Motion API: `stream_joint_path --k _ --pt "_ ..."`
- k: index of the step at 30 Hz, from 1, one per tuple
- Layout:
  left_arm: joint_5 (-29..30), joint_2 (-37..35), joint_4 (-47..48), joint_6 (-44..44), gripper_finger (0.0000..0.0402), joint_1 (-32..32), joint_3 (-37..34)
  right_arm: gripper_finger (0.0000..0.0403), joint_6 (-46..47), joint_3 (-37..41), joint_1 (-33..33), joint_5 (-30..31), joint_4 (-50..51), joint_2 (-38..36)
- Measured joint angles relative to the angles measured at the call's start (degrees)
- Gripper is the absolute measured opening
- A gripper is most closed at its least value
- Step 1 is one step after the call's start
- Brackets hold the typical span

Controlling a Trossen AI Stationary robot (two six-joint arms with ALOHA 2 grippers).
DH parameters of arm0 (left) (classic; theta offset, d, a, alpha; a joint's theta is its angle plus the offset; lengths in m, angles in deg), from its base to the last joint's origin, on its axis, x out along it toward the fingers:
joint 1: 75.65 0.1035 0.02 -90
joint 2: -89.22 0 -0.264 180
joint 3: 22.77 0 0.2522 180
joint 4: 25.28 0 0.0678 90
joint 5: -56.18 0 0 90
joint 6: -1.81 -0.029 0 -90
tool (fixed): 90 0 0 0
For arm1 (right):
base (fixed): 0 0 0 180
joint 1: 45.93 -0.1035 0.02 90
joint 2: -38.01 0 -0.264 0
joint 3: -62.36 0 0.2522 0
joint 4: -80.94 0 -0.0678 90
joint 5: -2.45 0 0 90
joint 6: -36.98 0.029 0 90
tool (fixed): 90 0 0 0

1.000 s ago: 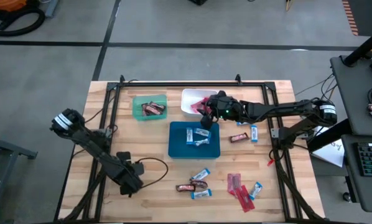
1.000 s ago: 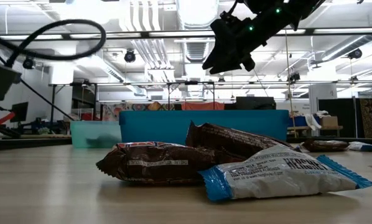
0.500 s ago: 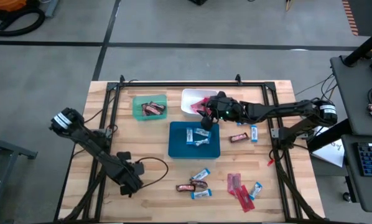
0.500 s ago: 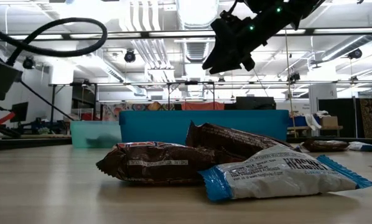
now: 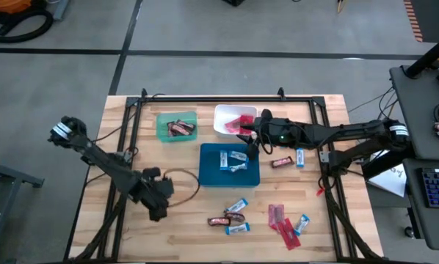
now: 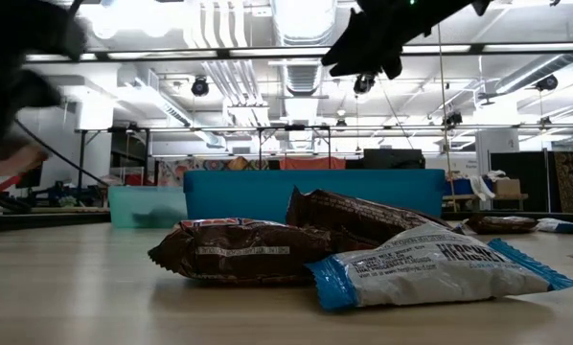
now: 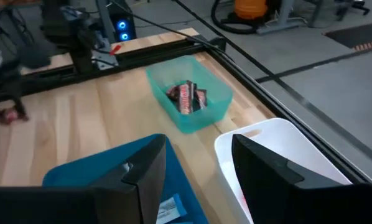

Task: Sort candy

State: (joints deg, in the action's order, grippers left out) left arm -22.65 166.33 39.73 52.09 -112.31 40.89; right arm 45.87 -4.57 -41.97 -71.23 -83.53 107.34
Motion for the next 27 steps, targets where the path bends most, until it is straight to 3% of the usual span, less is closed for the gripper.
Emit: stream_joint_path --k 5,9,17,21,27 --pt "9.12 -7.68 1.57 -8.08 0.0086 7.58 2.49 0.0171 -0.59 0.0 -1.67 0.02 0.56 -0.21" --pt "11.52 -12.14 1.36 -19.83 0.0086 16.81 3.96 0.0171 -0.51 0.02 -2.73 0.02 1.73 0.01" --pt "8.6 -13.22 -2.25 -46.74 0.0086 40.99 4.84 0.0162 1.64 0.02 -4.41 0.17 3.65 0.05" --pt "4.07 -10.13 -4.98 -58.48 0.0087 52.69 4.82 0.0158 2.35 0.02 -4.87 0.17 3.72 0.1" --pt "3.27 -3.11 -8.47 -70.95 0.0087 66.1 4.82 0.0153 4.07 0.02 -4.87 0.17 4.8 0.1"
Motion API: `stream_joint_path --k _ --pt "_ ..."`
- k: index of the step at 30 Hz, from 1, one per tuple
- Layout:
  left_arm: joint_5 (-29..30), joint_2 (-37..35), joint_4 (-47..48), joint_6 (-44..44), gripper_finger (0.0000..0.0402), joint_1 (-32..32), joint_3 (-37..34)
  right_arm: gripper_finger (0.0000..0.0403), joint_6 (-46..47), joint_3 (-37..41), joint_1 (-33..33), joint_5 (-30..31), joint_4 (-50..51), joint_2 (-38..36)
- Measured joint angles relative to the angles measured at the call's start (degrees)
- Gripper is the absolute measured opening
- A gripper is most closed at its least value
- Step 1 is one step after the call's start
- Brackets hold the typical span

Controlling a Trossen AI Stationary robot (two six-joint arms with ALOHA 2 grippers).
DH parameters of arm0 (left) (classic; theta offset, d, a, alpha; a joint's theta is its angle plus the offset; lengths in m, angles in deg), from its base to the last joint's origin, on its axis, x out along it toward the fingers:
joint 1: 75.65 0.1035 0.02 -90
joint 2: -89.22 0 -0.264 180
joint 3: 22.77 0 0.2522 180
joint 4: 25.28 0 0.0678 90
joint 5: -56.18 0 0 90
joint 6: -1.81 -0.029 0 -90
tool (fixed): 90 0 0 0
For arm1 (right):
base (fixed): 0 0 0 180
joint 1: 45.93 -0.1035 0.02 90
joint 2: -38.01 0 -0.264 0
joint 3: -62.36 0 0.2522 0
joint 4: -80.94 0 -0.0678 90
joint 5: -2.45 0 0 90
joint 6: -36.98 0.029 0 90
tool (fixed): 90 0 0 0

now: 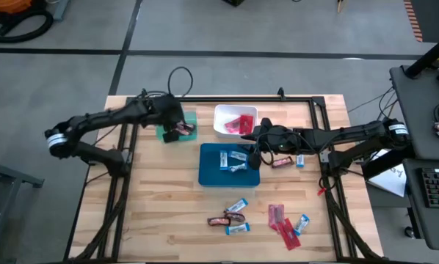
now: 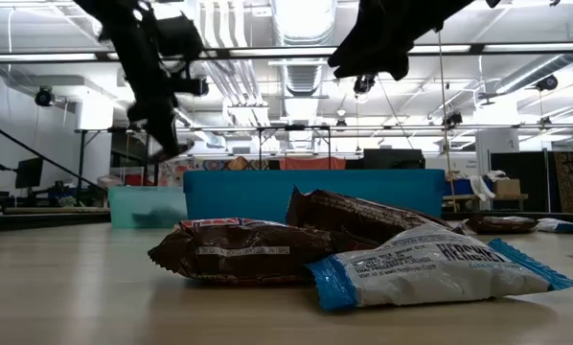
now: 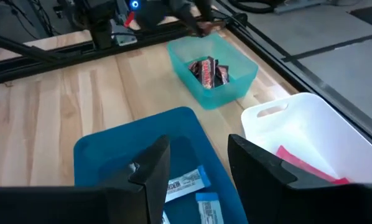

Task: Sort candy

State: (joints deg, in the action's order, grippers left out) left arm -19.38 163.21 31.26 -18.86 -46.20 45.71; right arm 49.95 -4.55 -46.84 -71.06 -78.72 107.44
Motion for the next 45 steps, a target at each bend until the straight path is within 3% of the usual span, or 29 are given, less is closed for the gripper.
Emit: stream_joint_path --k 7,16,21,33,39,42,45 --pt "-0.04 9.73 -0.91 -8.04 0.0087 7.54 -0.04 0.0152 0.47 0.0 0.0 0.0 0.56 0.02" --pt "-0.13 14.97 -1.02 -9.41 0.0087 8.76 -0.08 0.0155 0.6 0.0 0.0 0.0 0.73 0.02" --pt "-0.13 14.34 -1.02 -8.78 0.0093 8.77 -0.09 0.0153 1.5 0.0 0.0 -0.02 1.42 0.02" --pt "-0.09 11.22 -0.79 -7.01 0.0183 8.73 -0.09 0.0157 7.61 0.0 0.02 -0.03 4.69 0.02" --pt "-0.21 7.67 -0.78 -1.23 0.0196 7.52 -0.09 0.0151 10.02 0.0 0.02 -0.04 6.04 0.02" --pt "-3.69 4.54 -1.01 4.31 0.0196 6.0 -0.09 0.0148 10.04 0.0 0.07 -0.02 6.81 0.02" --pt "-11.06 0.96 -3.06 10.31 0.0196 3.89 -0.09 0.0146 10.04 0.0 0.2 -0.02 6.83 0.02"
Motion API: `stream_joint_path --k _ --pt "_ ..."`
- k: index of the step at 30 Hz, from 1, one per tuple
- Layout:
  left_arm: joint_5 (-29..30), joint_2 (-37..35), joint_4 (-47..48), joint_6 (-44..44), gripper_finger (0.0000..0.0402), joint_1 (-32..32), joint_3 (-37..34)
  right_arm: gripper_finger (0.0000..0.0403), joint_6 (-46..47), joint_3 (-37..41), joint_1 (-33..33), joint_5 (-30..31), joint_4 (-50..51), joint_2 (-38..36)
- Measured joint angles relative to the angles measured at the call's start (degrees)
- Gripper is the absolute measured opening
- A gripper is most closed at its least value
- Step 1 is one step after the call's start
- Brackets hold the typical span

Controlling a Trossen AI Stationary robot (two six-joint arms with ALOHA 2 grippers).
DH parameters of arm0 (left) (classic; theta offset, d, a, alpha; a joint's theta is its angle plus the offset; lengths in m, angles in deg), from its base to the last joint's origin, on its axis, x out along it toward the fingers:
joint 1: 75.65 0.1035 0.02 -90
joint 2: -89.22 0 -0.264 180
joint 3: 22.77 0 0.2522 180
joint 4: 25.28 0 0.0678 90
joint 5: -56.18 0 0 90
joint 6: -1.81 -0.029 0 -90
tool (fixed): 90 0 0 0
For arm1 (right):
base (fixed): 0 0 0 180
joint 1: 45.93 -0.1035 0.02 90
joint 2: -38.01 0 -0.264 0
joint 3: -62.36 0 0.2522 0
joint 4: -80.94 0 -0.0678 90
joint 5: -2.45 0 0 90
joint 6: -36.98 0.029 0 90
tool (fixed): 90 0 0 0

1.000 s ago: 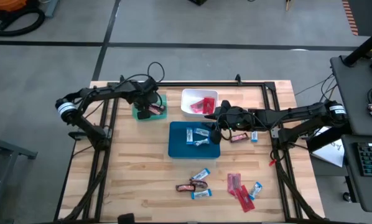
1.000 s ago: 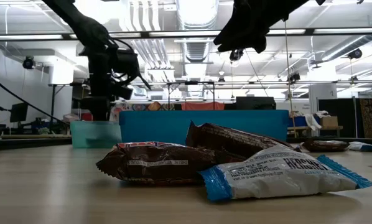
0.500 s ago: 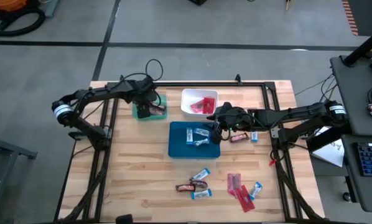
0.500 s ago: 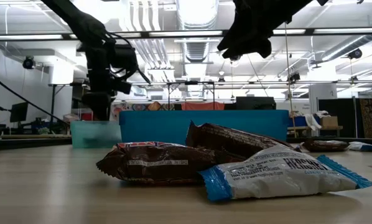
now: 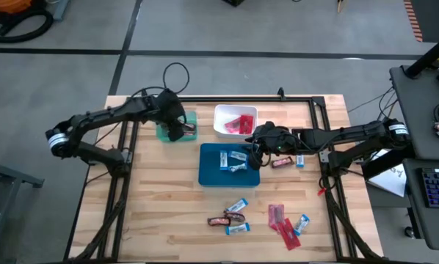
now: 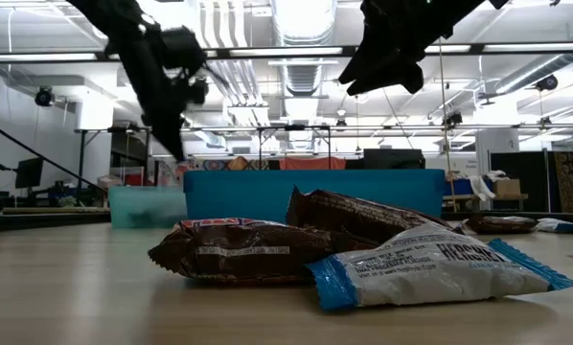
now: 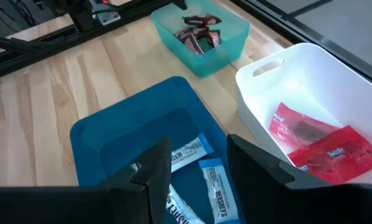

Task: Sort candy

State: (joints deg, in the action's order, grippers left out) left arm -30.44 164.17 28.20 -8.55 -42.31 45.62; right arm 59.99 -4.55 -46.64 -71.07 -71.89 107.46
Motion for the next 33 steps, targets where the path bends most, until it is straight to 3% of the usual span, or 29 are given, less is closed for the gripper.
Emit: stream_joint_path --k 3,7,15,20,22,27,33 --pt "-4.32 -3.49 -3.75 4.82 0.0196 -3.28 -0.3 0.0146 0.23 0.0 0.53 -0.01 0.6 0.0" --pt "-4.48 -7.73 -10.39 8.45 0.0196 -9.65 -2.01 0.0146 4.54 0.0 2.5 0.02 5.89 0.0" --pt "-4.05 -11.69 -16.95 12.14 0.0196 -24.24 -2.73 0.0146 10.25 0.0 8.46 -0.01 29.66 0.0" --pt "-3.62 -12.31 -19.31 12.21 0.0196 -29.85 -2.73 0.0146 13.37 0.0 15.42 -0.01 43.57 0.0" --pt "-2.17 -12.31 -19.85 12.23 0.0196 -31.18 -2.73 0.0146 10.62 0.0 18.15 -1.23 46.69 0.0" --pt "0.65 -12.31 -19.77 12.18 0.0196 -31.8 -2.73 0.0146 -1.35 0.0 24.55 -11.56 48.36 0.08" --pt "0.68 -12.31 -20.01 10.87 0.0196 -31.82 -2.73 0.0154 -10.73 0.0 28.65 -12.34 48.9 4.13"
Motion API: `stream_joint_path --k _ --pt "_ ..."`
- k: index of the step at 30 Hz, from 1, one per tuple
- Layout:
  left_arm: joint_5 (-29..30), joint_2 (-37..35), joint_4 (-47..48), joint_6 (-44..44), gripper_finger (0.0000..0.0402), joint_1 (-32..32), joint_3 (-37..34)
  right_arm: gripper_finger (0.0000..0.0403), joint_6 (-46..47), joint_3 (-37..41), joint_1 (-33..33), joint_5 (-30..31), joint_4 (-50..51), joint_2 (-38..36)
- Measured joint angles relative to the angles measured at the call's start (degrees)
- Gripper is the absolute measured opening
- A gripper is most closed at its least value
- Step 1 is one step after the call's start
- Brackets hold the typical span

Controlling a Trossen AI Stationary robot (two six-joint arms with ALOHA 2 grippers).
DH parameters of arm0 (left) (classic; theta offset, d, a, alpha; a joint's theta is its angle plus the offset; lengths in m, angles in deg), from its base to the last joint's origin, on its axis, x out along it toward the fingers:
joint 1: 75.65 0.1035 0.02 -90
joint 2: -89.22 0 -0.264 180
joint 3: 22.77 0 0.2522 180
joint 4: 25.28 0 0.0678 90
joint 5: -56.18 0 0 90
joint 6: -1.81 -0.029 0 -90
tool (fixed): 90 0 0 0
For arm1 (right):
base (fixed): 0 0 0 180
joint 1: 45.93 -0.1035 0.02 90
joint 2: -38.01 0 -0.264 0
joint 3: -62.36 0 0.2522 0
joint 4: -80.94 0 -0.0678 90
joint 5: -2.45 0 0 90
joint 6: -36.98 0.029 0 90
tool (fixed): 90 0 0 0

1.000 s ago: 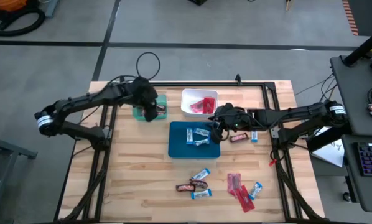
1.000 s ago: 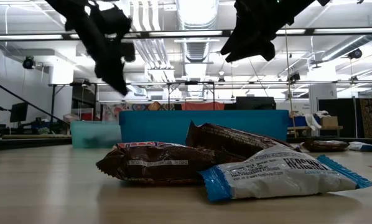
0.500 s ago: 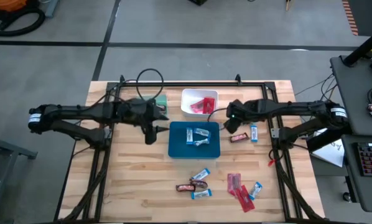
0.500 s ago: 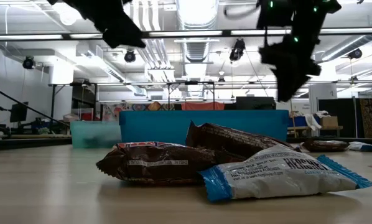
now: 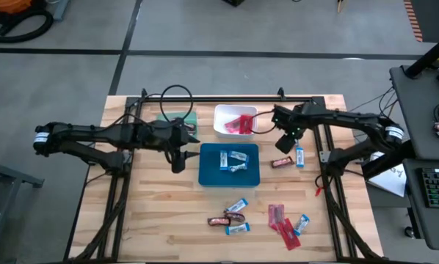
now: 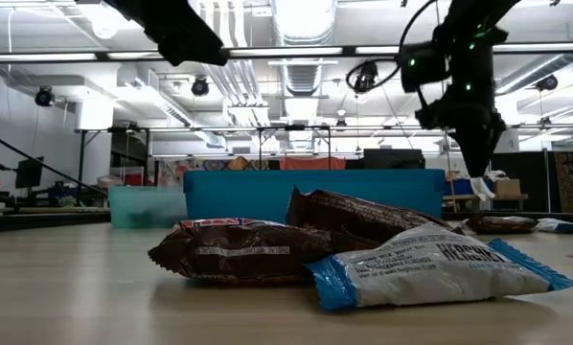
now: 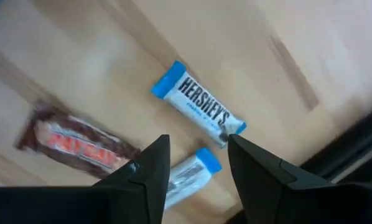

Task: Sort candy

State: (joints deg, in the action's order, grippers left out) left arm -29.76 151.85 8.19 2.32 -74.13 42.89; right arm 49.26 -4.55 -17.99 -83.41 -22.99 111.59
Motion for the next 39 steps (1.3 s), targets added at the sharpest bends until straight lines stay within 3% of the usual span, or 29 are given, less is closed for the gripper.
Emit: stream_joint_path --k 6,10,25,28,35,39 --pt "0.0 0.0 -0.12 -0.41 0.0196 0.0 0.0 0.0164 -19.68 0.02 -0.28 -0.03 -2.02 7.07" --pt "0.0 0.0 -0.05 -0.41 0.0196 0.0 0.0 0.0161 -24.87 0.02 -0.31 2.29 -1.88 11.8" --pt "-0.02 0.29 0.08 -1.5 0.0196 0.02 0.0 0.0151 -26.51 -0.2 -0.22 5.51 -3.92 23.69" --pt "-0.02 0.31 0.04 -1.5 0.0196 0.02 0.0 0.0126 -26.93 -0.2 -0.2 5.25 -4.01 24.02" --pt "-0.02 0.31 0.03 -2.08 0.0196 0.02 -0.02 0.0025 -26.48 0.04 -0.15 5.04 -4.64 21.88" --pt "-0.04 0.31 0.01 -2.14 0.0196 0.02 -0.02 0.0025 -24.22 0.09 -0.15 4.28 -4.38 19.49"
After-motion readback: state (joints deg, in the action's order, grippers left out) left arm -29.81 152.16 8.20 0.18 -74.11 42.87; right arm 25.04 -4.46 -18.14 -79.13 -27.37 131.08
